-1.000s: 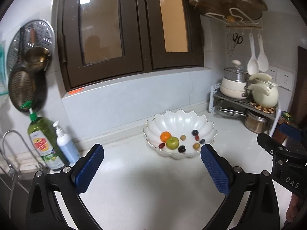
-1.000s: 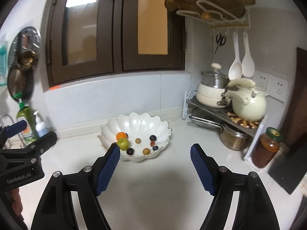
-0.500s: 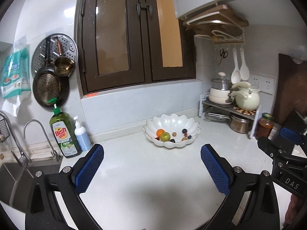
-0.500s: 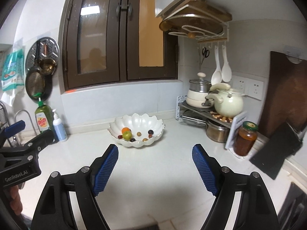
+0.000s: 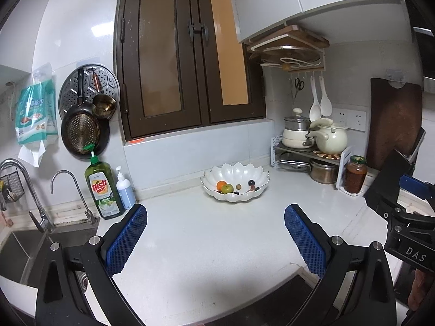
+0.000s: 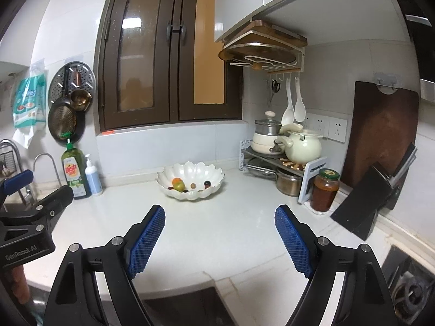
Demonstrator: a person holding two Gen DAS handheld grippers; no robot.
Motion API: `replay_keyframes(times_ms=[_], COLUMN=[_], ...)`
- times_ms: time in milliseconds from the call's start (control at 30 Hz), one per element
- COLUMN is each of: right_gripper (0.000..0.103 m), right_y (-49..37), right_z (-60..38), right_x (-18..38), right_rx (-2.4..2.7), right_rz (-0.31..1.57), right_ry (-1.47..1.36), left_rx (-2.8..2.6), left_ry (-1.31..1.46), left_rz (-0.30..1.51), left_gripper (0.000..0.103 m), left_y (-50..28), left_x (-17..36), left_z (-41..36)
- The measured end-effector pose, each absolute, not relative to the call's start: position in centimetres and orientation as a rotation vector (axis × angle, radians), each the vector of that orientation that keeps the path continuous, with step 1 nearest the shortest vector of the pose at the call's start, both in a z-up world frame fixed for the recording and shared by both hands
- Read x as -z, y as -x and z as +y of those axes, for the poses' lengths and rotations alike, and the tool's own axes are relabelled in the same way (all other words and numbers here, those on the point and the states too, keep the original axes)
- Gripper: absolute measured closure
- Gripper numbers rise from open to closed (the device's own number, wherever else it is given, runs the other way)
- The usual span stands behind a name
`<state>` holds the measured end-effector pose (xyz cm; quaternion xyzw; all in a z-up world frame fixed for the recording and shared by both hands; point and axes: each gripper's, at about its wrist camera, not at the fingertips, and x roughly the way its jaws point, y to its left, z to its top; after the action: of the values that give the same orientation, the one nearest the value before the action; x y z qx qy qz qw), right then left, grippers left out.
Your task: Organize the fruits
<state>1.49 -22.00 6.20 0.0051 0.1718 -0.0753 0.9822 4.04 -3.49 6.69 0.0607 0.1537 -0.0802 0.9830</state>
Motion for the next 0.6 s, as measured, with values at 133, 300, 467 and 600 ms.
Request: replay_keyframes(times_ms=[133, 300, 467, 600], right_gripper=[0.019, 0.019, 0.019, 0.019], right_y=[-0.1, 1.0, 1.9, 2.4], right_z=[-21.6, -21.2, -21.2, -20.9], right_x=[-6.2, -6.6, -6.8, -6.9], right_rx=[0.140, 0.138, 0.141, 0.142], right_rz=[0.351, 0.347, 0.341, 0.338], right_ry=[-0.011, -0.011, -0.010, -0.004], left_rx=[0.166, 0.172, 0.177, 0.179], left_ry=[-0.127, -0.113, -0.106, -0.104], left_rz=[0.297, 0.286, 0.282, 0.287], left_gripper=[0.000, 0.000, 0.000, 0.000], left_y=[-2.6, -1.3, -0.5, 0.0], left_x=[-7.1, -7.5, -7.6, -7.5], left_z=[-3.3, -2.9, -2.8, -2.8])
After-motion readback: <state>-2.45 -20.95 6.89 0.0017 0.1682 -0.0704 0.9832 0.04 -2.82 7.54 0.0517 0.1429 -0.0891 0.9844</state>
